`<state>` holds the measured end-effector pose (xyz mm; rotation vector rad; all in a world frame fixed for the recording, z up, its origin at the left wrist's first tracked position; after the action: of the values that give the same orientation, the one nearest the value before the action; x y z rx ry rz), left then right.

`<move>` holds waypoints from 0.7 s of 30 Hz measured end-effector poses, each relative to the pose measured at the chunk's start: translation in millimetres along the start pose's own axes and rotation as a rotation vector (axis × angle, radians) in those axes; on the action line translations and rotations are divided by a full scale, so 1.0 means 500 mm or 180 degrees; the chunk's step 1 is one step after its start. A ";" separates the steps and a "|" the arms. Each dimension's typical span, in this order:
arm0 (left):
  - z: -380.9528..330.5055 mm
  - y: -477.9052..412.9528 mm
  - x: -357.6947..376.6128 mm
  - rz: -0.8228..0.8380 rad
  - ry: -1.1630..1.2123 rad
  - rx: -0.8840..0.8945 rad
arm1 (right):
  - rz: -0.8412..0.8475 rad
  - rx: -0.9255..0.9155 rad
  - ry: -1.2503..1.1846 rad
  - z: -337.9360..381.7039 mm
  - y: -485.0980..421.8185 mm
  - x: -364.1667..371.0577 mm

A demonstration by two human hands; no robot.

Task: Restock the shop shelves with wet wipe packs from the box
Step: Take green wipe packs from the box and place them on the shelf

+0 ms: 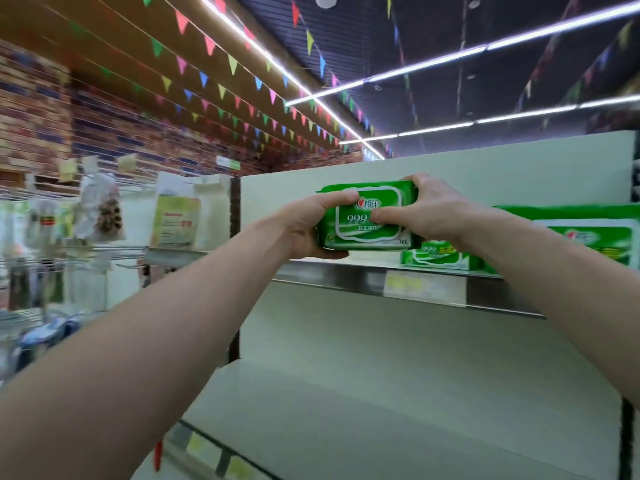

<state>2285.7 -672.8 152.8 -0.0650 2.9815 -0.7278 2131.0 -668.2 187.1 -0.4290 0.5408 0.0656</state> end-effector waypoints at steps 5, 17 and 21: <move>0.016 -0.076 0.060 0.0246 0.0039 0.0106 | -0.0156 0.0149 0.0217 -0.040 -0.044 -0.055; 0.075 -0.225 0.158 0.1353 -0.0746 0.0221 | -0.0225 0.1016 0.0828 -0.154 -0.123 -0.109; 0.087 -0.250 0.187 0.1610 -0.1063 0.0191 | -0.0304 0.1251 0.0969 -0.194 -0.134 -0.118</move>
<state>2198.9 -808.9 166.1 0.4989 2.4958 -0.6586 2044.8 -766.2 168.0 -0.0785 0.8127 -0.1987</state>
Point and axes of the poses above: each hand's wrist, its own y-axis away from the middle knuckle, its own x-axis out of the palm, z = x × y, the point moved 8 cm from there along -y, towards the middle knuckle, and after that the axes turned 14 degrees about x, right-handed, at the moved point
